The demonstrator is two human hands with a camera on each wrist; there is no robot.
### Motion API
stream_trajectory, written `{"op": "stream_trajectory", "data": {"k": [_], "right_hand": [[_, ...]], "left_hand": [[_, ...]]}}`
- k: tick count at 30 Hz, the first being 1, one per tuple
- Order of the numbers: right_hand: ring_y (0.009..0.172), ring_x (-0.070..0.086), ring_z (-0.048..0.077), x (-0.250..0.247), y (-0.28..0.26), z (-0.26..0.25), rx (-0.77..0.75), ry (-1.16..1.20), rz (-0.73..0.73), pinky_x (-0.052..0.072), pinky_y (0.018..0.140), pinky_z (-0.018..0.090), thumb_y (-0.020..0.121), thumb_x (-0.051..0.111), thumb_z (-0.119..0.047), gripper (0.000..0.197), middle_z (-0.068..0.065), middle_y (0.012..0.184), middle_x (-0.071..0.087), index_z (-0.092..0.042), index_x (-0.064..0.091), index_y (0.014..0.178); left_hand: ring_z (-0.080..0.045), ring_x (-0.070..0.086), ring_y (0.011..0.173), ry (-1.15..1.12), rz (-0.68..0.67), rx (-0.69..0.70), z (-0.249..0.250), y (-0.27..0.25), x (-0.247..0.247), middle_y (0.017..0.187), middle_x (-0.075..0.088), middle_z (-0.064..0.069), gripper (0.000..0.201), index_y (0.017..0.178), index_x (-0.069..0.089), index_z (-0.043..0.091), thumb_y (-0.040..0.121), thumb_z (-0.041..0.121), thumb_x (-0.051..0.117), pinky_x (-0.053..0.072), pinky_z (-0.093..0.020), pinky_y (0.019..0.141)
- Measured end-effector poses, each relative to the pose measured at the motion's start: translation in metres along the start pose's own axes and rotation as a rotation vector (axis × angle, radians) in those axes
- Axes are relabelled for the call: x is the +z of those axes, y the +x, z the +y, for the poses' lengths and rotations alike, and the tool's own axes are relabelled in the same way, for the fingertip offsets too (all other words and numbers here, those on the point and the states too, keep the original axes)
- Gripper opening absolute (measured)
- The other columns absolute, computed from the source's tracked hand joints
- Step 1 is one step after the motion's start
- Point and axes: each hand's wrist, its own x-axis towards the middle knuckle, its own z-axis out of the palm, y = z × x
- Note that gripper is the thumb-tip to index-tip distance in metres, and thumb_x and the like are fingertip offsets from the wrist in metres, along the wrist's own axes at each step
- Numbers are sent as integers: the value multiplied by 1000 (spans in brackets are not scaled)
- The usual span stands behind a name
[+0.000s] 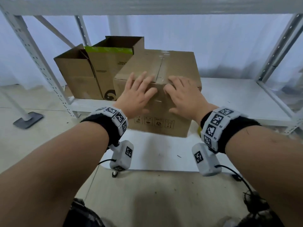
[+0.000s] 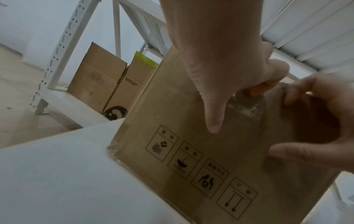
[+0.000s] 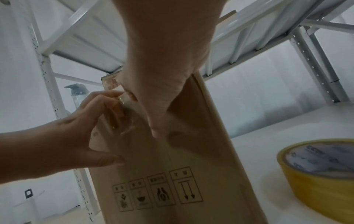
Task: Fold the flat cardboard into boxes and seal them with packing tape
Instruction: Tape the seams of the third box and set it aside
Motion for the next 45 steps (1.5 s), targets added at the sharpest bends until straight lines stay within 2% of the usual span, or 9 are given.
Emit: {"op": "stream_trajectory", "data": {"k": [6,12,20,28,33,36,39,42,45], "right_hand": [[99,56,29,2,7,-6,147,274,266,40,84,38,68,84,-35,64,10,109,58,-12,51,117],[127,44,28,4,10,-4,172,218,157,33,105,41,77,75,-46,83,8,141,46,-14,36,143],[132,37,28,2,13,-2,174,164,83,28,108,42,82,68,-49,80,6,151,39,-16,34,147],[132,34,29,-3,15,-4,179,147,6,27,107,42,84,61,-45,77,5,154,34,-20,29,150],[127,38,29,-9,12,-6,195,233,26,28,104,42,77,36,-49,74,4,151,40,-26,36,148],[121,44,26,-10,16,-8,209,307,93,32,98,39,88,38,-43,57,1,143,50,-26,47,141],[113,50,24,-11,24,-7,164,292,116,40,92,37,99,41,-36,39,1,130,60,-20,56,131],[112,54,24,-8,31,-12,161,239,108,44,92,37,99,46,-41,39,5,124,60,-14,56,125],[115,53,27,-2,35,-19,177,175,119,42,95,38,95,53,-44,47,7,126,58,-13,52,130]], "left_hand": [[-36,44,126,-78,183,-15,5,9,10,134,52,-17,59,98,46,16,57,35,85,33,-64,103],[-36,56,118,-178,279,37,0,10,11,128,59,-16,13,79,64,15,79,28,65,38,-61,100],[-25,40,111,-179,448,68,5,8,7,116,60,-5,12,74,72,22,82,26,64,29,-47,99],[-23,38,94,-115,341,-33,9,9,11,93,60,-5,8,74,69,19,77,26,67,26,-39,83],[-25,41,94,0,151,242,2,-7,16,100,58,-4,25,70,69,23,78,27,46,28,-41,82],[-28,46,95,-147,207,-4,-3,0,-4,104,57,-10,27,86,64,13,85,33,46,26,-38,86],[-32,42,124,-356,205,-279,-11,18,-17,134,47,-14,46,123,53,9,89,39,59,25,-41,106],[-27,34,137,-309,-11,-267,-11,25,-15,148,39,-8,69,141,39,12,86,48,61,19,-41,115],[-29,40,132,-258,34,-279,-6,24,-5,143,45,-9,72,136,44,13,81,55,64,24,-43,111]]}}
